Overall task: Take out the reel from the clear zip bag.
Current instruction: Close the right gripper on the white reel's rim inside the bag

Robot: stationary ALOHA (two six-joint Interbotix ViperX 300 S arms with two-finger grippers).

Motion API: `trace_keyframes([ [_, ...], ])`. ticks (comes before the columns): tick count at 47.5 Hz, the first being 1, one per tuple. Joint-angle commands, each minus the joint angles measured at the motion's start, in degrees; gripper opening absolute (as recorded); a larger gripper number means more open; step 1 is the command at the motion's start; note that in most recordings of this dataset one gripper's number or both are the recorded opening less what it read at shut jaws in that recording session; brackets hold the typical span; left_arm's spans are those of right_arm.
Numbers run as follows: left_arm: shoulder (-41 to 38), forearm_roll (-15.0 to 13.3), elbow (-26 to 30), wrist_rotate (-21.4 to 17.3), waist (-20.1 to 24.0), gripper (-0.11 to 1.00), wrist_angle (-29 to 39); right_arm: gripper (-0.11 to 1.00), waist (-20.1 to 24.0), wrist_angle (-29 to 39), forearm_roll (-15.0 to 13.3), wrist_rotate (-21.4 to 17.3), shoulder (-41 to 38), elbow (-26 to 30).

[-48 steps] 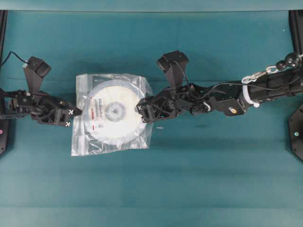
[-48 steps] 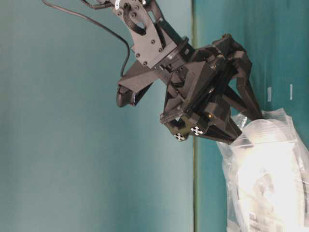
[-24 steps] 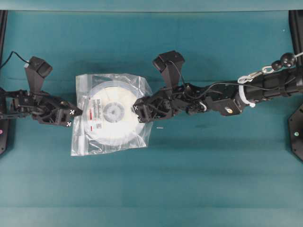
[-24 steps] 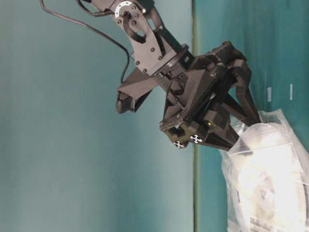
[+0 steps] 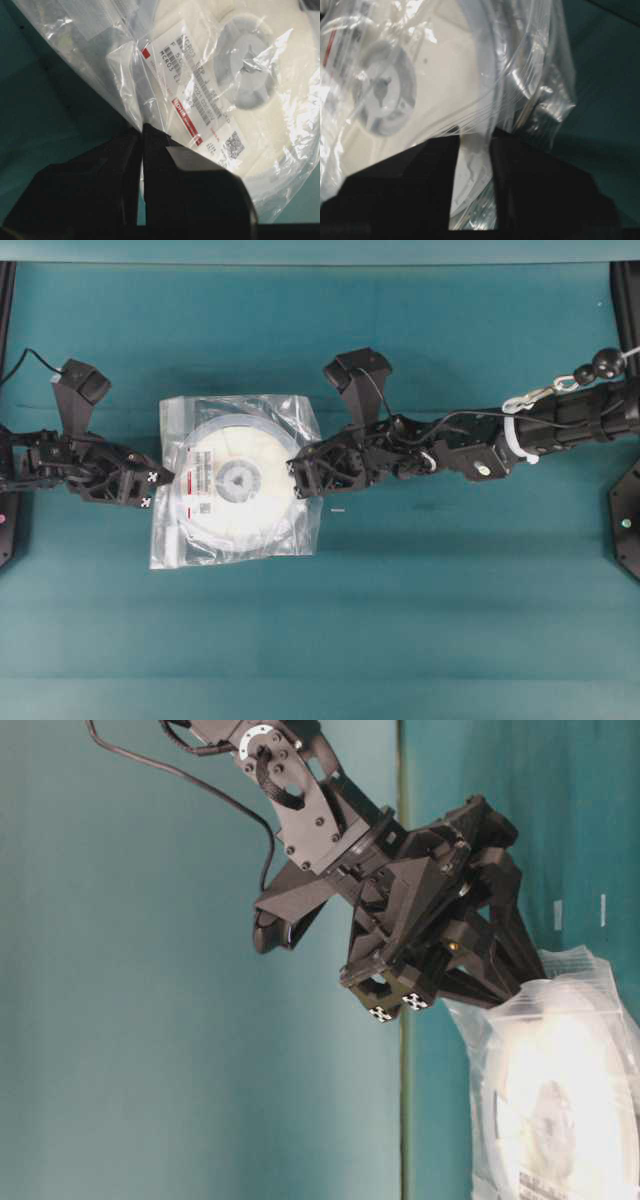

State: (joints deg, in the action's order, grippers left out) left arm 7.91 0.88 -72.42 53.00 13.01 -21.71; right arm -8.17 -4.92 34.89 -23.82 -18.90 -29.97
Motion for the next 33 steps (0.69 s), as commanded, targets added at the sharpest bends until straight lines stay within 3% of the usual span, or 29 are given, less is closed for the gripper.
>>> trace_keyframes([
  [1, 0.18, 0.18, 0.79, -0.09, 0.0, -0.02, -0.26, 0.21, -0.18, -0.26, 0.97, -0.35, 0.88, 0.0],
  [20, 0.18, 0.18, 0.79, -0.09, 0.0, -0.02, -0.26, 0.07, 0.0, -0.09, 1.58, -0.53, 1.14, -0.53],
  [33, 0.18, 0.18, 0.62, -0.09, -0.09, -0.02, -0.26, 0.04, 0.97, -0.44, 2.37, -0.53, 2.81, -2.64],
])
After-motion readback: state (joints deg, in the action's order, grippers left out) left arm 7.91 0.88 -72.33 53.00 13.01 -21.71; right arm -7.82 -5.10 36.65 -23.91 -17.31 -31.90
